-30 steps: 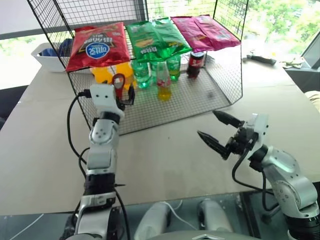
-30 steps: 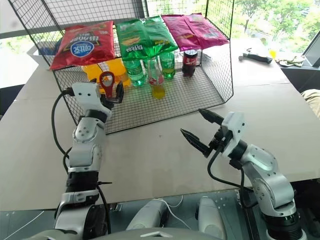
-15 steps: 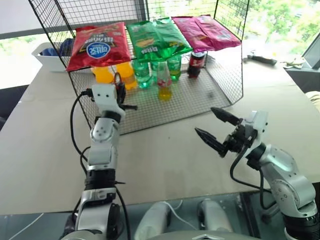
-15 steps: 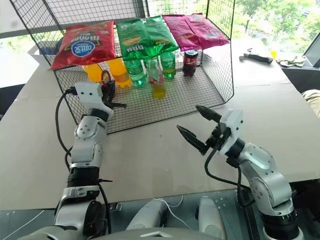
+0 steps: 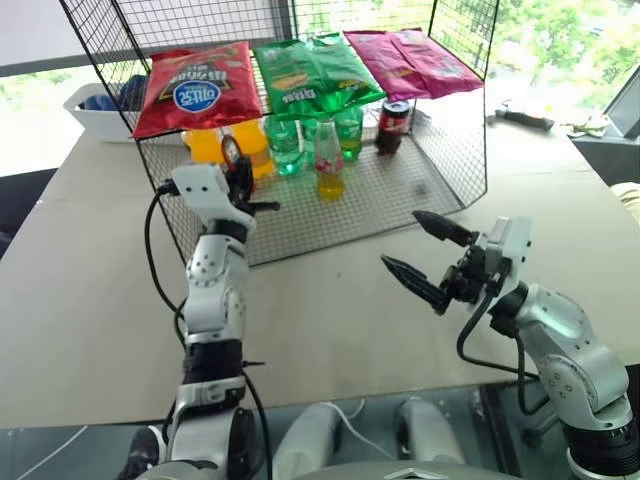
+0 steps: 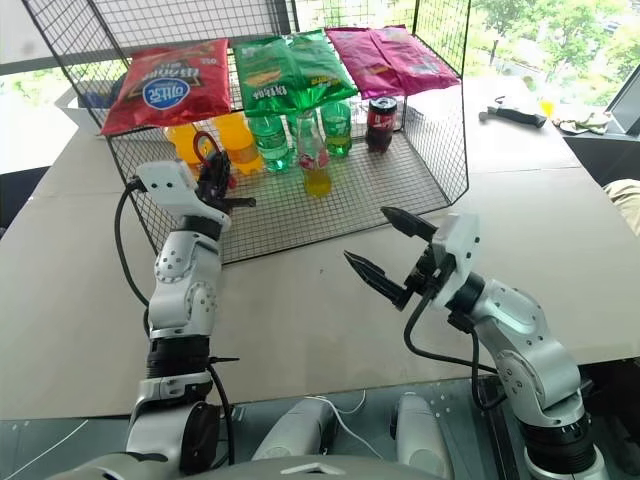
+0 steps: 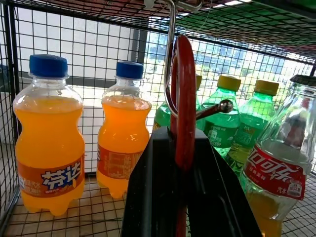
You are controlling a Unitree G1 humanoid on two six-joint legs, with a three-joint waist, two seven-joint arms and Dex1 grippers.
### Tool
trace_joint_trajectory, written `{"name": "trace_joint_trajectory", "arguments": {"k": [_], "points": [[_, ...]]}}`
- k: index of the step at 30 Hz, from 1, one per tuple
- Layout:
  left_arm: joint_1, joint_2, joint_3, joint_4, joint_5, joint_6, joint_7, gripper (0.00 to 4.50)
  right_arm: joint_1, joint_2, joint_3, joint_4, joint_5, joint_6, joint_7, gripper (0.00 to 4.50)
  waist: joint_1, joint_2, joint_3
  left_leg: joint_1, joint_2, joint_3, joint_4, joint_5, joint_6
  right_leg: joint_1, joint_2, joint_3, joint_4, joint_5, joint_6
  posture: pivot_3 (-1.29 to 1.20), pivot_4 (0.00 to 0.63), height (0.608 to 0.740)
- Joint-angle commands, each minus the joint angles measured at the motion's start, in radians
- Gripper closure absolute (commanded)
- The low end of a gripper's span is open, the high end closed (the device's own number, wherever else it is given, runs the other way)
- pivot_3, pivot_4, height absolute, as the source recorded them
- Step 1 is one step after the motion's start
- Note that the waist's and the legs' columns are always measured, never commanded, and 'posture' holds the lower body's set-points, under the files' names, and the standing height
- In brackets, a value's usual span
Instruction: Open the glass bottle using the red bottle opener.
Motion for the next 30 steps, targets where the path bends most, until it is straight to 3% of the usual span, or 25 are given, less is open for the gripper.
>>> {"name": "trace_joint_trajectory", "arguments": {"k": [1,9,19,22,25,30], "points": [[0.02,-0.014,-0.02,-0.142,-0.06,0.01,-0.038,4.47,-0.009,-0.01,0.002,-0.041,-0.005,-0.007,-0.003,0.0,0.0,0.0,0.0,0.0,0.0,0.0,0.0,0.0,0.0,0.0,0.0,0.0,0.0,0.0,0.0,0.0,0.15,0.74],[0.062,-0.061,0.017,-0.245,-0.271,0.146,-0.061,4.47,-0.001,-0.012,0.006,-0.037,-0.02,-0.01,-0.006,0.0,0.0,0.0,0.0,0.001,0.0,0.0,0.002,0.0,0.0,0.002,0.0,0.0,0.0,0.001,0.0,0.0,0.15,0.74],[0.115,-0.051,0.014,-0.308,-0.498,0.336,-0.105,4.47,0.004,0.013,0.009,-0.021,-0.018,0.027,-0.063,0.0,-0.002,0.0,0.0,0.001,0.0,0.001,0.002,0.0,0.0,0.002,0.001,0.001,0.0,0.001,0.0,0.0,0.15,0.74],[0.144,-0.038,-0.032,-0.327,-0.575,0.423,-0.178,4.47,-0.018,0.022,0.008,-0.012,0.02,0.136,-0.127,0.0,-0.001,0.0,0.0,0.002,0.0,0.001,0.002,0.0,0.0,0.002,0.001,0.001,0.0,0.001,0.0,0.0,0.15,0.74],[0.152,-0.041,-0.067,-0.31,-0.669,0.51,-0.257,4.47,-0.054,0.0,0.004,-0.016,0.075,0.364,-0.228,0.0,-0.001,0.0,0.0,0.001,0.0,0.001,0.002,0.0,0.0,0.002,0.001,0.001,0.0,0.002,0.0,0.0,0.15,0.74],[0.125,-0.056,-0.07,-0.262,-0.825,0.629,-0.324,4.47,-0.146,-0.026,-0.025,-0.008,0.242,0.601,-0.244,0.0,-0.004,0.0,0.0,0.001,0.0,0.001,0.002,0.0,0.0,0.002,0.001,0.001,0.0,0.002,0.0,0.0,0.15,0.74]]}}
